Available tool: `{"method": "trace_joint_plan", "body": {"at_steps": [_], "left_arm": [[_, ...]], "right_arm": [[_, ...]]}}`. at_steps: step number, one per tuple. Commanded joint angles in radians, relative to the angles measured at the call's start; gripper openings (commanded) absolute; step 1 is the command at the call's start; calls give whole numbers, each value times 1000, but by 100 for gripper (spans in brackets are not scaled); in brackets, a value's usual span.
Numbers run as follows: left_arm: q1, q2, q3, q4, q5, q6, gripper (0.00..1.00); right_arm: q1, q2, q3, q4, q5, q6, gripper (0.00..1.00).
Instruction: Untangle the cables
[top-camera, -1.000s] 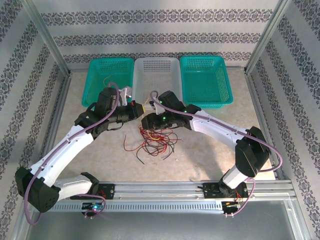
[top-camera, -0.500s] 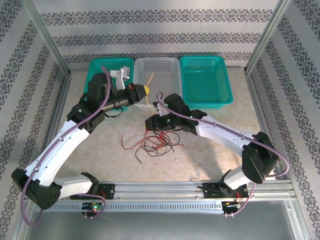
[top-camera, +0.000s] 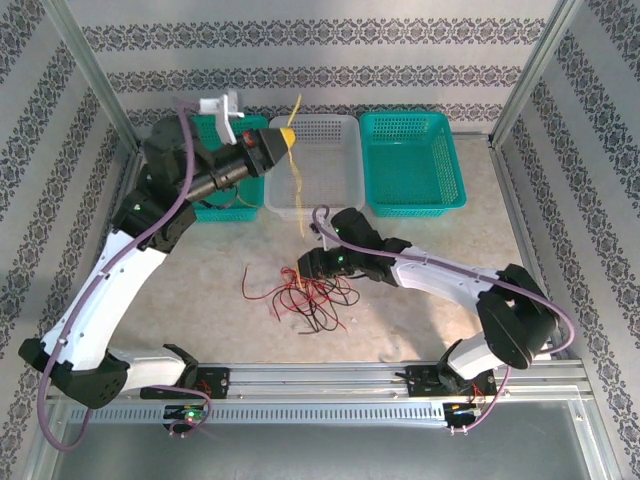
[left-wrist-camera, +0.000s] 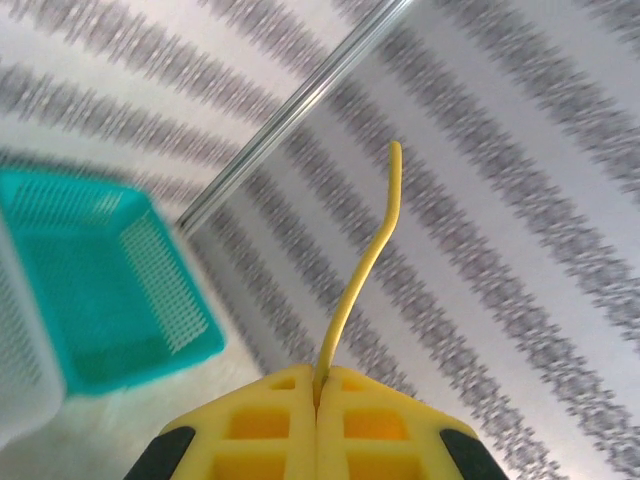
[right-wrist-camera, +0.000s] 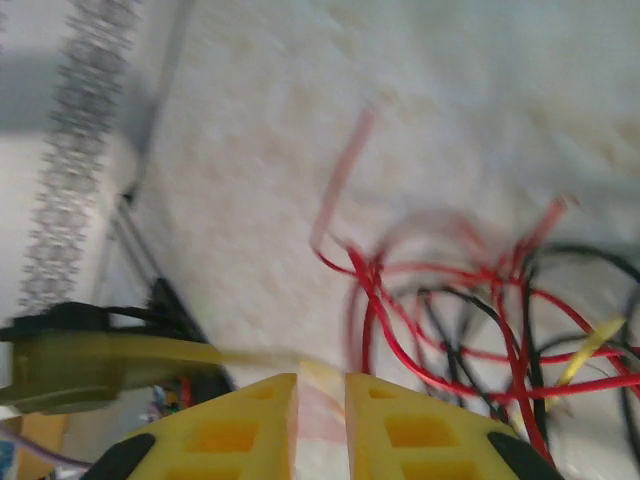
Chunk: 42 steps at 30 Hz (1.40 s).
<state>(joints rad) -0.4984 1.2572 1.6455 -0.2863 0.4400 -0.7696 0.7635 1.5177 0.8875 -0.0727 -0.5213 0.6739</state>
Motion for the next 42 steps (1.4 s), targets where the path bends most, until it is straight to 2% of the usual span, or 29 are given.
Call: {"method": "trace_joint_plan", "body": {"at_steps": [1,9,12,14,19,21,25,28,31,36,42], "left_arm": [[-11,-19,61,151,-15,6,0],[-7,-25,135,76,-54,67,0],[-2,-20,193,-16,-107,124,0],[-1,-12,235,-97,-189,158,0],[8,-26,249,-250,-511,170,0],[31,-25,240,-283,-578,166,0],[74,6,238,-274,-624,198,0],[150,45,243,-263,-636,221,0],[278,72,235,-249,-625,194,0],[468,104,214,-183,-598,175,0],[632,177,209,-136,-546,113,0]], "right_arm": [[-5,48,-40,-66,65,-20,20],[-63,107,-96,-15,75,-4,21],[-78,93,-114,-14,68,-2,21],[-80,70,-122,-28,76,-7,22],[-104,1,-115,-91,87,-29,29],[-125,-51,-95,-136,93,-38,31],[-150,-157,-12,-239,99,-71,37],[-155,-207,64,-328,107,-103,41],[-160,-241,103,-399,140,-124,43],[-186,-304,64,-470,191,-136,44],[-266,-393,-9,-500,195,-126,45]]}}
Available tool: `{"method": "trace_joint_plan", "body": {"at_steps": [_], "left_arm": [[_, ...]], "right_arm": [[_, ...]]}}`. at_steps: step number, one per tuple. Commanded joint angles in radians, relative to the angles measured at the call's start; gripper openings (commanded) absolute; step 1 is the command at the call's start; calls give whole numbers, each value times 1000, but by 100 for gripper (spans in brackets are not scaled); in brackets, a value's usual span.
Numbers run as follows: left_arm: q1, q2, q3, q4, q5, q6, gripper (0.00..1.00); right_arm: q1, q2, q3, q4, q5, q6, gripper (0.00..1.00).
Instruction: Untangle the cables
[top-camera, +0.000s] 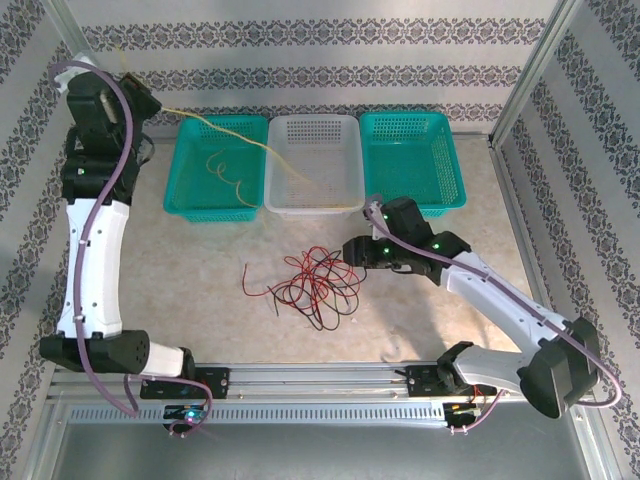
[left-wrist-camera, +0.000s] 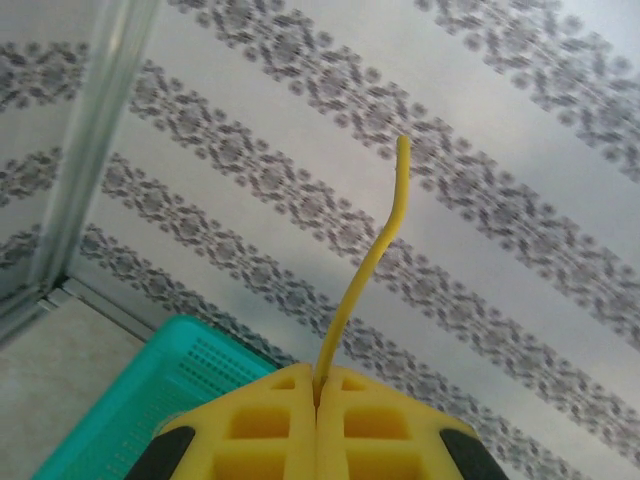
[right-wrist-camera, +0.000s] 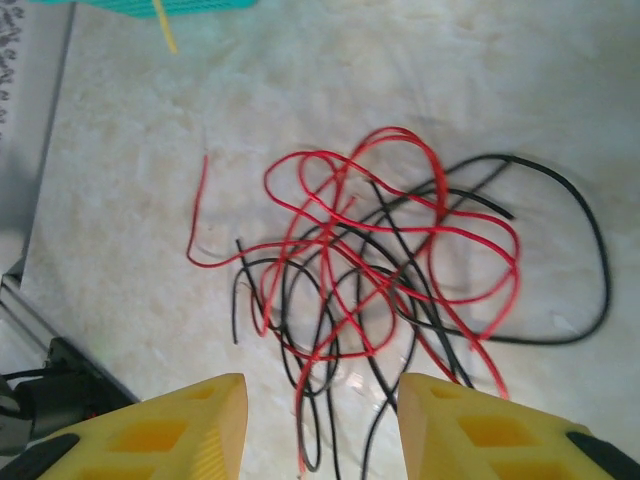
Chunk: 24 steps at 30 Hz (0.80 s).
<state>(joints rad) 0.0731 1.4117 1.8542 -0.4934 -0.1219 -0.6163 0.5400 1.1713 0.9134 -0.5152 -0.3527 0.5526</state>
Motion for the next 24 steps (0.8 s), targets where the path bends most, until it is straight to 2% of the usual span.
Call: {"method": "trace_joint_plan", "body": {"at_steps": [1,5,8,13,17,24], "left_arm": [[78,29,-9,85,29,-57,0],[106,76,-22,136,74,-88,0],[106,113,-67,241,141,-137,0],[106,199,-57,342,177,-181,0],[106,277,26,378,216,-211,0],[104,422,351,274,220,-206,0]], "right_arm": [[-64,-60,-46,-62,20,-2,45],[-130,-123,-76,-73,-2,1,49],[-131,-136,-74,-83,-4,3,50],[-127,-144,-71,-86,1,16,50],[-127,-161,-70,-85,8,30,50],[-127,-141,-68,-56,9,43,50]]}}
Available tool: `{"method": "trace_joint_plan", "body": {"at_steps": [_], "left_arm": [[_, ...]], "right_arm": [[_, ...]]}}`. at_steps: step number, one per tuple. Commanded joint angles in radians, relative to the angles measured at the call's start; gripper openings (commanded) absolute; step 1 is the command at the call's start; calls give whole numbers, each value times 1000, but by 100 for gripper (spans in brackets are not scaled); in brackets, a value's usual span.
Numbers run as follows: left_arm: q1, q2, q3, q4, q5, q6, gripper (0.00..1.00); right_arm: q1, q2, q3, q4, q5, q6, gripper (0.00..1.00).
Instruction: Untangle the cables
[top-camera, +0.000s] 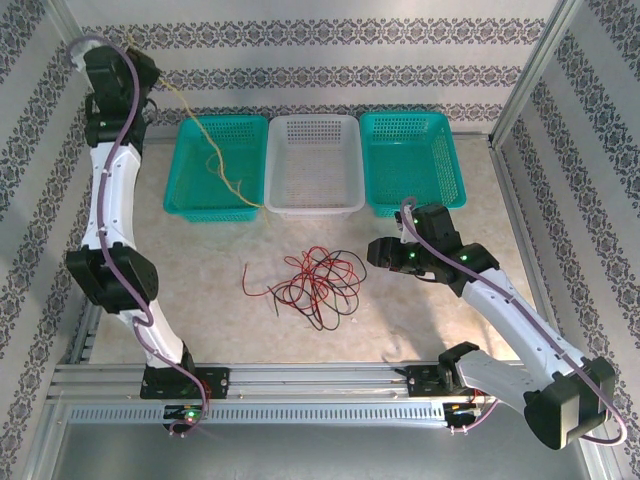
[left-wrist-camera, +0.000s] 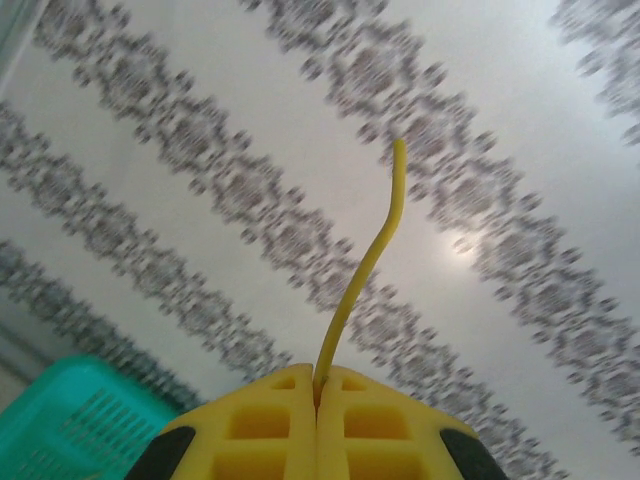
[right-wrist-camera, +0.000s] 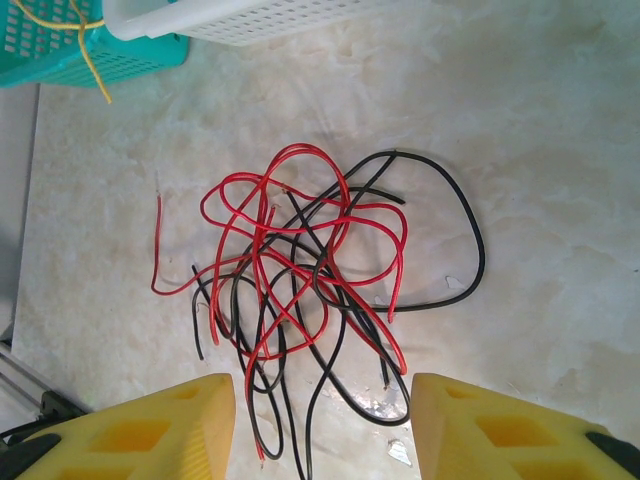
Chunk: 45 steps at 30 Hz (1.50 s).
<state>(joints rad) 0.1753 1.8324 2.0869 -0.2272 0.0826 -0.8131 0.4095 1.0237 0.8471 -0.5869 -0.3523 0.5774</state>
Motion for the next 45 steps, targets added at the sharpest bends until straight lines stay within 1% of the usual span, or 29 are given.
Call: {"method": "trace_joint_plan", "body": {"at_steps": [1,4,10,13,16,18,20,25,29,32,35,37,40,42,45], "left_arm": [[-2,17,147,-11,10,3,0],[-7,60,227,-72,-2,35,0],[-7,153,361,-179,11,85,0],[-7,176,370,-200,23,94,0],[-12,214,367,-242,65,114,0],[-17,238,361,-283,90,153,0],[-17,243,342,-311,93,184,0],[-14,231,308,-344,37,254,0],[-7,207,304,-338,17,252,0],[-5,210,358,-377,-11,253,0],[0,247,480,-506,-65,279,0],[0,276,558,-578,-79,318,0],[1,297,568,-618,-71,366,0],[1,302,569,-647,-92,397,0],[1,310,565,-652,-95,437,0]], "right_arm": [[3,10,-2,22,7,21,50],[3,24,7,28,3,19,50],[0,65,47,16,-2,-8,50],[0,85,64,19,-7,-12,50],[-1,107,83,12,-8,-23,50],[-3,117,94,4,-8,-30,50],[-5,121,101,-2,-9,-32,50],[-8,130,105,-7,-11,-32,50],[-8,150,117,-1,-21,-24,50],[-8,166,133,-1,-21,-25,50],[-6,180,147,-1,-25,-25,50],[-4,187,152,-1,-25,-26,50],[-2,190,155,-1,-26,-26,50],[0,191,158,-5,-27,-28,50],[2,194,169,-19,-27,-34,50]]}}
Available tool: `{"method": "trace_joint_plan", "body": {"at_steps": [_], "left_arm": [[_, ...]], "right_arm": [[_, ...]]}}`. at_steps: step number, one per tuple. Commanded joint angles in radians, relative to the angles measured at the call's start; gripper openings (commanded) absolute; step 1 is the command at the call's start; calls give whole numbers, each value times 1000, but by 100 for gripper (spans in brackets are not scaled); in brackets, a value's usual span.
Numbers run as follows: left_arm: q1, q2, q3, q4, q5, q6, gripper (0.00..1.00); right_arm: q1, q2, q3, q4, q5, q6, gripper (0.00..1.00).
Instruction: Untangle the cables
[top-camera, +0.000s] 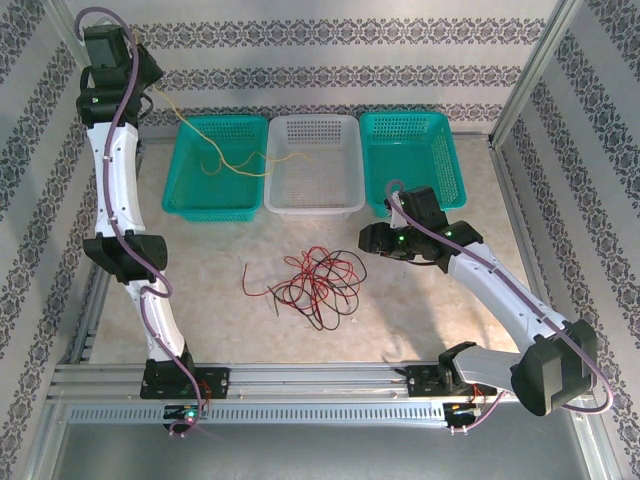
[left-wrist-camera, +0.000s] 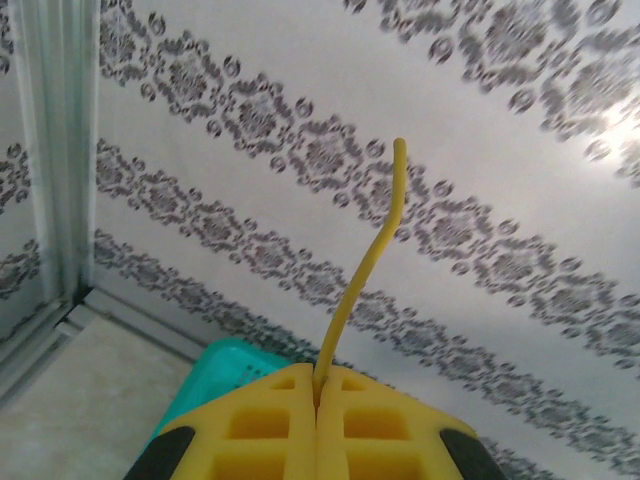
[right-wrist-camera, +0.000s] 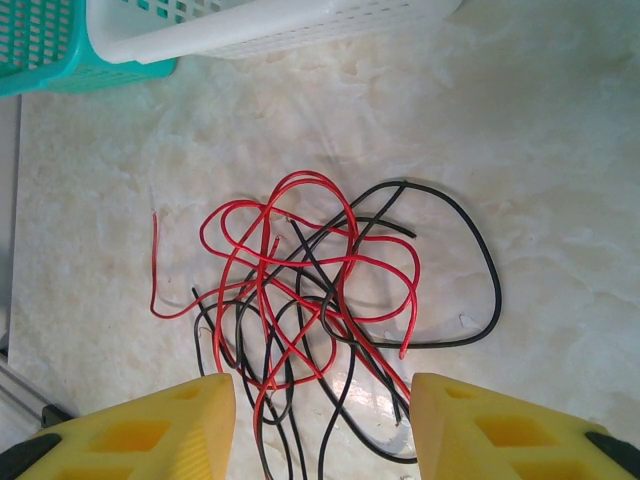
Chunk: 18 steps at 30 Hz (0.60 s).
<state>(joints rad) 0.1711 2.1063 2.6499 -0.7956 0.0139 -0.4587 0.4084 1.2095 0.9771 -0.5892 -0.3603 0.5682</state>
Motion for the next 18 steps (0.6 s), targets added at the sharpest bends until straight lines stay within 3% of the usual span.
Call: {"method": "trace_joint_plan", "body": {"at_steps": [1,7,13,18], "left_arm": [[5,44,8,-90,-32,93,0],[7,59,21,-140,-163,186,0],[7,88,22,-156,-201,256,0],[-3,157,13,-183,-80,235,0]], "right_arm": [[1,9,44,-22,-16,-27,50],[3,31,69,-37,-17,-31,50],[9,79,108,-39,-26,-34,50],[22,115,143,-40,-22,-34,50]]}}
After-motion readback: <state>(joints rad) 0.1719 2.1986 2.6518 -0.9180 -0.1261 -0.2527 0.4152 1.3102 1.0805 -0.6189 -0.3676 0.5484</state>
